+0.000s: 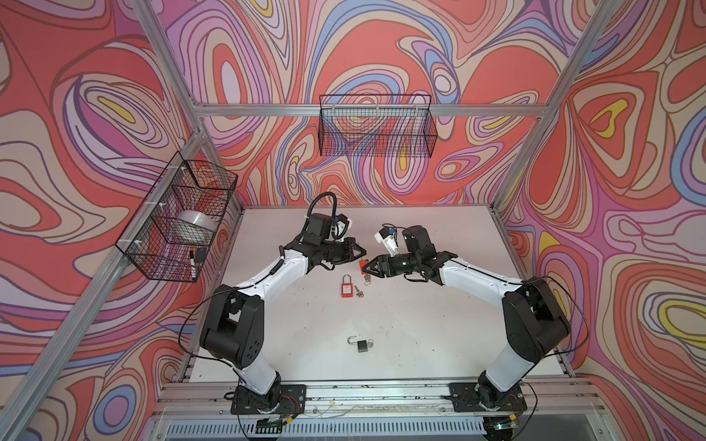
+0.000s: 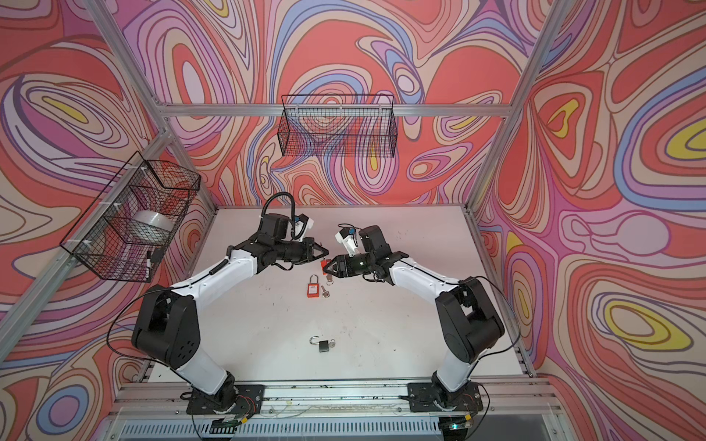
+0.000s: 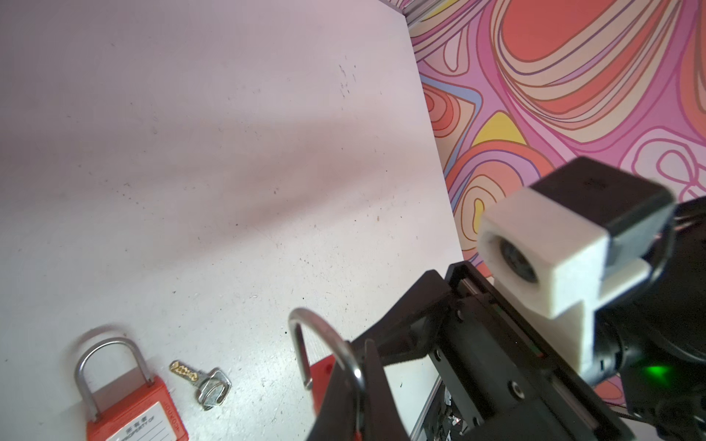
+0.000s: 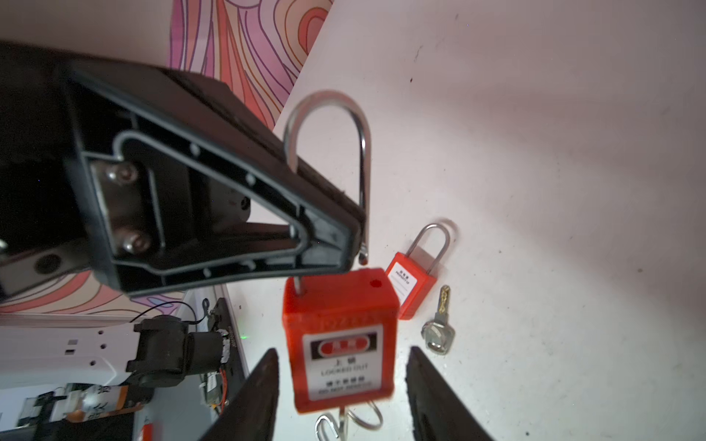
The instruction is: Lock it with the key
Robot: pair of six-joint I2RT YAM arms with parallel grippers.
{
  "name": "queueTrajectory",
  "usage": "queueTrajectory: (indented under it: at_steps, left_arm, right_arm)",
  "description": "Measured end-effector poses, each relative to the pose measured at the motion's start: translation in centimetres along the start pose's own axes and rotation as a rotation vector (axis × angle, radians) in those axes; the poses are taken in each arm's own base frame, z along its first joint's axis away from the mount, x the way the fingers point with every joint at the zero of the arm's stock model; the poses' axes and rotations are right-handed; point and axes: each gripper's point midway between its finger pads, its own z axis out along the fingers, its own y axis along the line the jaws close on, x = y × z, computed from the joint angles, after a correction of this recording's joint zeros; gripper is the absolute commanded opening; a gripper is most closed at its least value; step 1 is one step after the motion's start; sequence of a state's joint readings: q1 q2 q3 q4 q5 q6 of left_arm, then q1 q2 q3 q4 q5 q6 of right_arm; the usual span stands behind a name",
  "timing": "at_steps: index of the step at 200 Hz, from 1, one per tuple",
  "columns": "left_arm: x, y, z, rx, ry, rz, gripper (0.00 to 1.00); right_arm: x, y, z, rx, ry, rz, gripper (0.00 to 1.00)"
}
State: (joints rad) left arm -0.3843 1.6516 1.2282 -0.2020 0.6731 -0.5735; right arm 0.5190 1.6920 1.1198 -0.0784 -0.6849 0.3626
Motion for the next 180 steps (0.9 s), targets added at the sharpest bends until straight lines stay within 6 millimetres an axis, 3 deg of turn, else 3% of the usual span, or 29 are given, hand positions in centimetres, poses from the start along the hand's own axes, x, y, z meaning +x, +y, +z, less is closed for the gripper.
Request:
queueTrajectory:
  at_steps: [39,81,131,161,180]
  left_arm:
    - [-0.5,0.8,-0.7,-0.088,-0.009,-0.052,0.0]
    - [-0.1,2.4,-1.0,-0.175,-0.011,-0.143,0.0]
    - [-0.6,2.6,-1.3,-0.174,-0.074,-0.273,0.0]
    - [-1.0,2.6,-1.0,-0.137,-0.11,-0.34,0.0]
    - [-1.4,2.2,-0.9,-0.111,-0.124,-0.364,0.0]
  right_arm:
    - [-0.3,-0.5,-1.6,0.065,-0.116,-0.093,0.71]
    - [-2.1,1.1,-3.7,0.102,-0.266,-0.281,0.7]
    - [-2.0,4.6,-1.4,0.183,-0.303,-0.549,0.69]
    - [-2.6,3.7,-0.8,0.248,-0.324,-0.591,0.68]
    - [-2.9,2.8,-0.3,0.279,-0.329,-0.601,0.62]
